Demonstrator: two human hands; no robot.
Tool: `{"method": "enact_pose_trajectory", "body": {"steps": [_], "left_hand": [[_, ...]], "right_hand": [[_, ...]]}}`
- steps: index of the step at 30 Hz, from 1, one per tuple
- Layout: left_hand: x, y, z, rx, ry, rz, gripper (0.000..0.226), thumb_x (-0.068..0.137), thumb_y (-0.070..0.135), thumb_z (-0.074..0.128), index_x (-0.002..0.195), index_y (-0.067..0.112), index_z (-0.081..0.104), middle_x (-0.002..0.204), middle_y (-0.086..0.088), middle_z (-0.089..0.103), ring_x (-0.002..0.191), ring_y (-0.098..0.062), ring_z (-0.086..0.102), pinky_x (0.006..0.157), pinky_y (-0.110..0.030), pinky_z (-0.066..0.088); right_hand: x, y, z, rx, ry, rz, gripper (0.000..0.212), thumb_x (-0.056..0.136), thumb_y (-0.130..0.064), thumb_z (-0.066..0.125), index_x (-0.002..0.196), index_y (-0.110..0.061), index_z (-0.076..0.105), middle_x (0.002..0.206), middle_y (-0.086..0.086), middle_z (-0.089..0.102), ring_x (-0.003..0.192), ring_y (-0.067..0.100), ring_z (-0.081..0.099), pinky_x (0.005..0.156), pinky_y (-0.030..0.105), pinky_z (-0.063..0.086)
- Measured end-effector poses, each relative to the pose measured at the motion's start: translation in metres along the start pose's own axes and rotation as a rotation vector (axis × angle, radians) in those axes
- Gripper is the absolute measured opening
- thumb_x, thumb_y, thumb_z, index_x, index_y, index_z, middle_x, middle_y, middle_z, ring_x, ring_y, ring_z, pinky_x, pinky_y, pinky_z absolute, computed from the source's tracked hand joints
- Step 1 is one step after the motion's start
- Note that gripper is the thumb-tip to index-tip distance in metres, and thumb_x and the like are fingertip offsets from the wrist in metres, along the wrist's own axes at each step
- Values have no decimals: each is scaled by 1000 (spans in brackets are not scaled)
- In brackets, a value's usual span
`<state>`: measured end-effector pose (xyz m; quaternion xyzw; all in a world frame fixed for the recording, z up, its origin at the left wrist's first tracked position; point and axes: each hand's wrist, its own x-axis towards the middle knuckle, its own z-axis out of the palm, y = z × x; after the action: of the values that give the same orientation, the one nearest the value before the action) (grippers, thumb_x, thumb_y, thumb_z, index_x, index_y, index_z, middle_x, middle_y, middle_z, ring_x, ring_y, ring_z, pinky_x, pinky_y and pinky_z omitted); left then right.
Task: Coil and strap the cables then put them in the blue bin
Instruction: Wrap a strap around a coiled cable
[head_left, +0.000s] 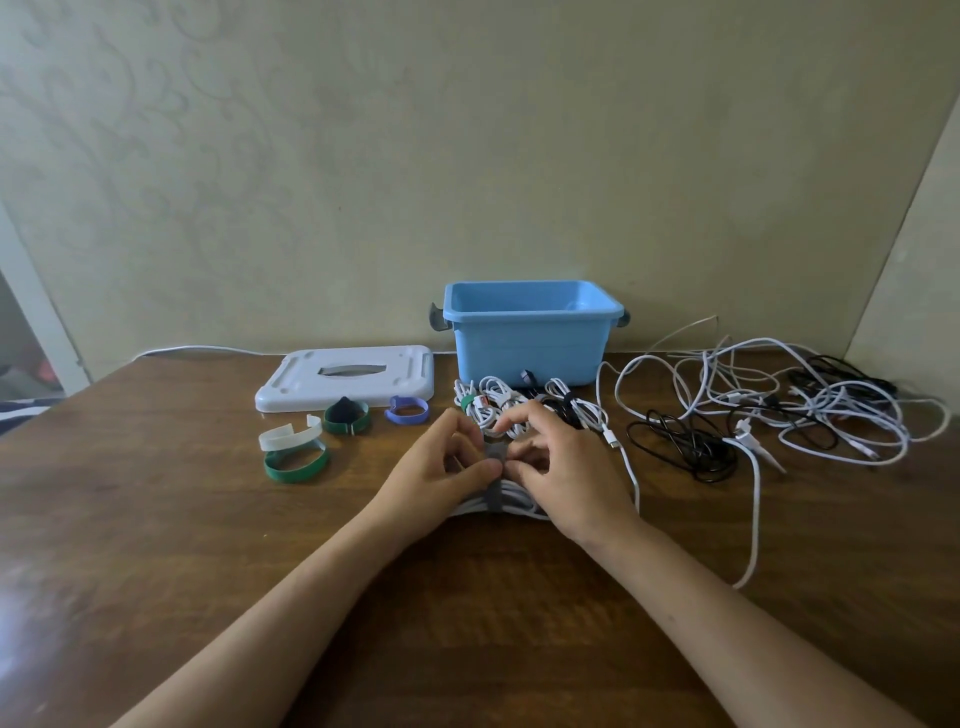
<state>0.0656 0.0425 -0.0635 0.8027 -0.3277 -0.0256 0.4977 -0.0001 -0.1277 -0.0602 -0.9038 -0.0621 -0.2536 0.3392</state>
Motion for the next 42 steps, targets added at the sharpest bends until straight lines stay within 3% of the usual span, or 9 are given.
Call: {"method": "enact_pose_trajectory", "body": {"steps": [3,6,10,19,22,26,31,36,42], "left_hand": [[-1,-1,2,106,7,85,24,95,30,65,102,37,44,84,0,66,71,-18,61,67,-36,53],[-2,0,2,125,19,124,28,97,29,62,108,36,38,82,5,63,66,-8,58,64,-27,51],[-2,2,2,225,-24,123,19,99,33,57,103,45,42,89,13,64,77,-4,63,71,-28,55],[-1,2,3,180,15,112,9,102,24,53,101,33,52,87,10,67,75,-8,63,67,-28,54],[0,1,3,212,18,104,9,100,22,55,99,31,54,87,10,65,75,-4,59,63,-18,48],[2,0,3,260,44,144,11,97,18,59,93,27,55,89,9,57,77,-6,53,65,-14,42],[2,-2,4,340,49,149,3,98,22,58,96,22,55,92,10,55,80,-3,52,66,-14,43],[1,3,7,376,52,173,4,99,24,56,97,26,53,92,11,53,80,-6,54,69,-20,46],[-1,4,9,394,42,208,7,99,24,56,95,27,51,90,15,51,82,-3,52,67,-17,45]], "right_hand": [[2,2,0,15,6,8,30,85,-20,81,104,-34,63,92,-13,77,86,-1,71,77,21,59],[3,2,1,38,10,17,25,85,-20,81,102,-32,66,92,-13,77,85,0,72,79,29,61],[2,4,0,86,-3,40,24,85,-16,81,103,-26,69,91,-13,76,85,-1,71,80,29,61],[2,2,0,95,-19,64,23,84,-14,81,101,-24,70,92,-12,76,87,-1,72,83,27,61],[1,2,0,104,-29,72,23,83,-14,82,99,-26,70,91,-11,77,86,-1,72,82,28,61],[2,2,-2,141,-65,97,25,84,-12,81,95,-31,69,90,-12,76,86,-2,72,84,30,61],[5,2,-4,167,-128,170,15,97,-18,64,99,-31,71,100,-12,75,95,0,70,83,24,59],[9,2,-2,360,-126,353,11,96,-34,67,101,-26,72,92,-10,78,84,-1,71,67,12,51],[13,4,-7,720,-197,467,18,91,-11,74,108,-14,73,102,9,78,95,18,76,82,23,60]]}}
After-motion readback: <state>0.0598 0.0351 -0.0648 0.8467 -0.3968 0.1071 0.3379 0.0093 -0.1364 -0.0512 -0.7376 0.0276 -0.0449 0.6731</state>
